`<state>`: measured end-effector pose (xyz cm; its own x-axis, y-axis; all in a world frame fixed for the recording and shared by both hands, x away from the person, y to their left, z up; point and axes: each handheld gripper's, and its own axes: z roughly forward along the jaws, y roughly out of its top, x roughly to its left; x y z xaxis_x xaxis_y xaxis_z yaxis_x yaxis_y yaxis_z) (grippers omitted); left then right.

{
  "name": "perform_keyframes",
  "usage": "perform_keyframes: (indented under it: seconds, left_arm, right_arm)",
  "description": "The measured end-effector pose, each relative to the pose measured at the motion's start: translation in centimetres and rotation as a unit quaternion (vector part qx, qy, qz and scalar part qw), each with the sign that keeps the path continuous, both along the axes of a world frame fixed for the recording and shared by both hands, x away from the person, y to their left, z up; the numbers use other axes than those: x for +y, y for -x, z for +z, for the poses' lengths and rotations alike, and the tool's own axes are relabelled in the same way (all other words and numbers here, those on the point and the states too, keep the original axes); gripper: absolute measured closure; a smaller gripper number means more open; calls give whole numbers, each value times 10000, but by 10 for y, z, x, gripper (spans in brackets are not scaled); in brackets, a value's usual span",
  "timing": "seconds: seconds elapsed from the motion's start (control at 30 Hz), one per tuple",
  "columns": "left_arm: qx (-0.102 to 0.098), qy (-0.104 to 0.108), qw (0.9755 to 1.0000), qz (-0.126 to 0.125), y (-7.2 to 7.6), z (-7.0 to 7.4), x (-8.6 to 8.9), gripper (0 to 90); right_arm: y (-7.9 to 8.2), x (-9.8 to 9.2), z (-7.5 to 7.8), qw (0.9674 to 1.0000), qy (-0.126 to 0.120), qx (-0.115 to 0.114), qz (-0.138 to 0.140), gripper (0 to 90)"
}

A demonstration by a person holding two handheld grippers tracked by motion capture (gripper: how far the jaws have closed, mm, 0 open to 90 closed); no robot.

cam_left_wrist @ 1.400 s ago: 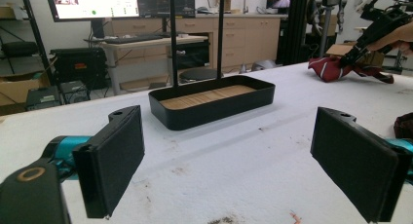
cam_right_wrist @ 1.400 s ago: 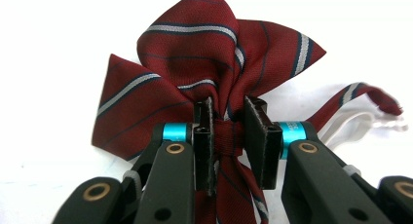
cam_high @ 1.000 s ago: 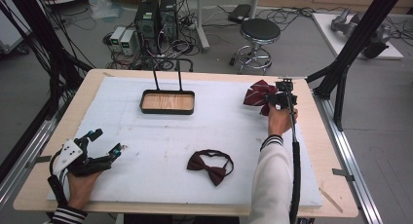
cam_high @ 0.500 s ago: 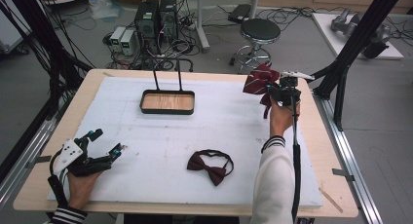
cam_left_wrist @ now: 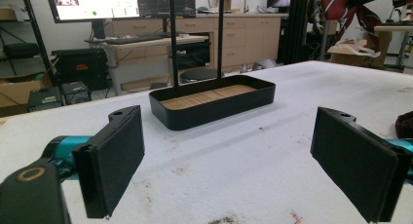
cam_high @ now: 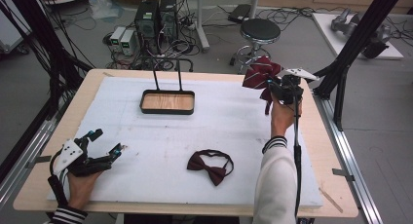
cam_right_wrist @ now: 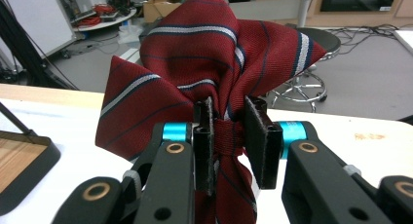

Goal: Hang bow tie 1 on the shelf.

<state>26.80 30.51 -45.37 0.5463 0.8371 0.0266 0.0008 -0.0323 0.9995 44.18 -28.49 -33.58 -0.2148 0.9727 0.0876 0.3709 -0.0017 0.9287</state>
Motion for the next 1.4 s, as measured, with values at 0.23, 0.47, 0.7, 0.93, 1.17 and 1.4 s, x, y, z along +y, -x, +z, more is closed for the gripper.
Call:
perform_keyframes:
  seconds: [0.23,0.47,0.7,0.93,1.17,1.4]
  left_arm:
    - [7,-10,10000,-4,0,0,0,127]
    - [3,-17,10000,2,0,0,0,127]
    - [10,-18,10000,-3,0,0,0,127]
    - [7,-18,10000,0,0,0,0,127]
    - [10,-17,10000,-2,0,0,0,127]
    - [8,2,10000,-3,0,0,0,127]
  right_arm:
    - [4,5,5,9997,-107,-220,83,748]
    - [10,8,12,9983,-283,-479,198,748]
    - [15,10,18,9963,-391,-688,337,749]
    - [15,18,21,9942,-502,-797,514,749]
    - [12,32,28,9926,-492,-817,758,749]
    - [11,48,34,9905,-462,-900,927,749]
